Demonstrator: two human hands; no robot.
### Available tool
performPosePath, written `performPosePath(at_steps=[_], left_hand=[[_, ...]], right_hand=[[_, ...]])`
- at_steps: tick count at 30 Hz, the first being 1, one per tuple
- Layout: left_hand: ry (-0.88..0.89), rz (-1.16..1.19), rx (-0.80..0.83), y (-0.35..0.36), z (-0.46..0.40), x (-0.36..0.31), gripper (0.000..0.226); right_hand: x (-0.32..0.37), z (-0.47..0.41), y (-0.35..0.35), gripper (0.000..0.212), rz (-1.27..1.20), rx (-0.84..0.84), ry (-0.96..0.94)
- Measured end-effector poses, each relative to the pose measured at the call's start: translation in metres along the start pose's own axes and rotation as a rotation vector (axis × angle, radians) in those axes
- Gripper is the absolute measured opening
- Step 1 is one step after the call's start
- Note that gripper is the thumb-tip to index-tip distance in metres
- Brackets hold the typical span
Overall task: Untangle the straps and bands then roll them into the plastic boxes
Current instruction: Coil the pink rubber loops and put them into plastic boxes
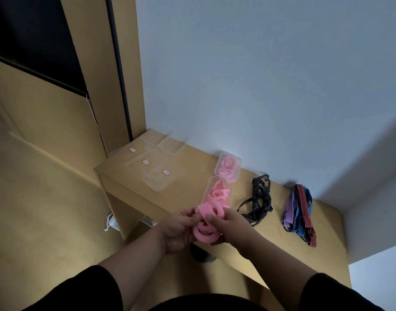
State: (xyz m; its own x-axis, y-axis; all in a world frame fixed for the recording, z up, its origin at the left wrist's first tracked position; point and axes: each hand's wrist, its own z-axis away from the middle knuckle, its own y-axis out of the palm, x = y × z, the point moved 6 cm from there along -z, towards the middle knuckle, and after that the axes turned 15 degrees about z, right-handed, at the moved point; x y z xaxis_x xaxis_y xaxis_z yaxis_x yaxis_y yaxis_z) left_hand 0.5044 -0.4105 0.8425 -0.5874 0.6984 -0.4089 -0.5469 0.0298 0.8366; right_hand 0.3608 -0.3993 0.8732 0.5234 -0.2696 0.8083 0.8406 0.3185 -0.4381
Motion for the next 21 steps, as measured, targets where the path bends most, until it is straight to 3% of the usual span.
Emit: performPosePath(at_steps=[4,8,12,16,21], left_hand=[[-0.041,-0.075,-0.025,-0.008,0.003,-0.002,0.045],[-0.088,-0.129,-0.095,-0.020,0.006,-0.005,0.033],[-0.107,-0.200,-0.122,-0.026,0.006,-0.008,0.034],[-0.054,-0.455,-0.240,-0.025,0.003,-0.013,0.018],[0.140,-0.909,-0.274,-0.022,-0.006,-0.024,0.033]], right_hand=[[-0.005,-0.002,0.004,0.021,0.025,-0.035,0.052],[-0.001,0.001,0.010,0.017,0.137,-0.027,0.048],[0.002,-0.005,0.013,0.011,0.462,-0.037,0.052],[0.007,-0.012,0.023,0.014,0.664,-0.042,0.101],[0.012,-0.018,0.028,0.022,0.795,-0.107,0.122]])
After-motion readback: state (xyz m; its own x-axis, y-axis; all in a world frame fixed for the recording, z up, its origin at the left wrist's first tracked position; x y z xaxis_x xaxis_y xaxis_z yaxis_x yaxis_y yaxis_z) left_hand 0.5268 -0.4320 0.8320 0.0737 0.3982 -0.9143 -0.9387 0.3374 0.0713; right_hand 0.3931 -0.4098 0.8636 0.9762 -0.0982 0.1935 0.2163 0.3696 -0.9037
